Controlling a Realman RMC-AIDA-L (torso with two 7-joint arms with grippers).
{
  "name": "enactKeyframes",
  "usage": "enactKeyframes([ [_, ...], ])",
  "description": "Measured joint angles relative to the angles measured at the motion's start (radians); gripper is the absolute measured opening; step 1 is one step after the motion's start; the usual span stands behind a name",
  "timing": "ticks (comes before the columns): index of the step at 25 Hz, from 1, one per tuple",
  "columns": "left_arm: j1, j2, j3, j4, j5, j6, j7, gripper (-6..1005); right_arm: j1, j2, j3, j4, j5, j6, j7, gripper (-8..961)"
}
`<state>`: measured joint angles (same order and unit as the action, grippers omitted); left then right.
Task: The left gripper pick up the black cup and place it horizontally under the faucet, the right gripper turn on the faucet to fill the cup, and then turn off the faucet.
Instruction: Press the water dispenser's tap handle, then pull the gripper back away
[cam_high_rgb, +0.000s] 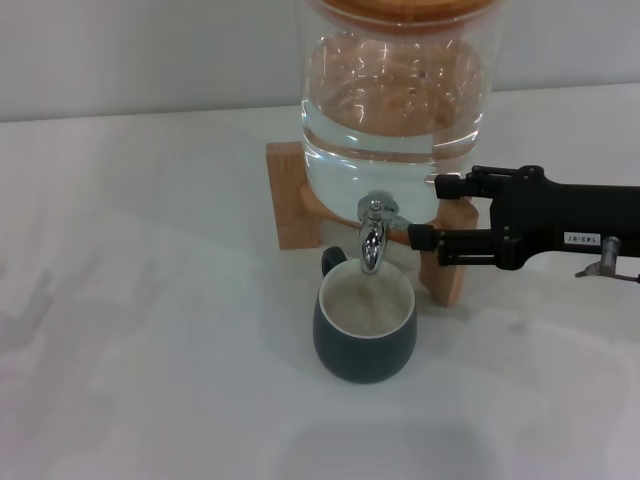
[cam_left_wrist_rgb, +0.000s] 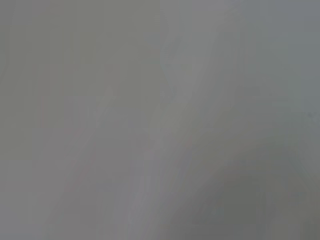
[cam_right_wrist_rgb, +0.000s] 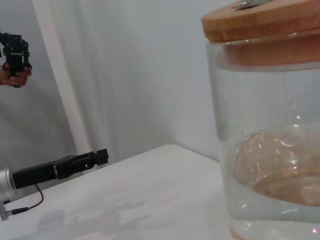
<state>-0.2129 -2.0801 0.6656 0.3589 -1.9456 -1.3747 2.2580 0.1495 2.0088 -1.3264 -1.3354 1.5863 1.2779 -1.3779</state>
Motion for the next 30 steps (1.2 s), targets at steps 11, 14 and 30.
enactKeyframes([
  [11, -0.008, 0.002, -0.001, 0.000, -0.001, 0.003, -0.002, 652, -0.007, -0.002, 0.040, 0.003, -0.007, -0.001, -0.003, 781],
  [14, -0.009, 0.002, 0.000, 0.000, -0.001, 0.005, -0.003, 652, -0.007, -0.002, 0.041, 0.004, -0.008, -0.007, -0.005, 781],
  [30, -0.009, 0.002, -0.001, -0.002, -0.003, 0.010, 0.000, 652, -0.005, -0.003, 0.069, 0.010, -0.009, 0.003, -0.009, 781],
])
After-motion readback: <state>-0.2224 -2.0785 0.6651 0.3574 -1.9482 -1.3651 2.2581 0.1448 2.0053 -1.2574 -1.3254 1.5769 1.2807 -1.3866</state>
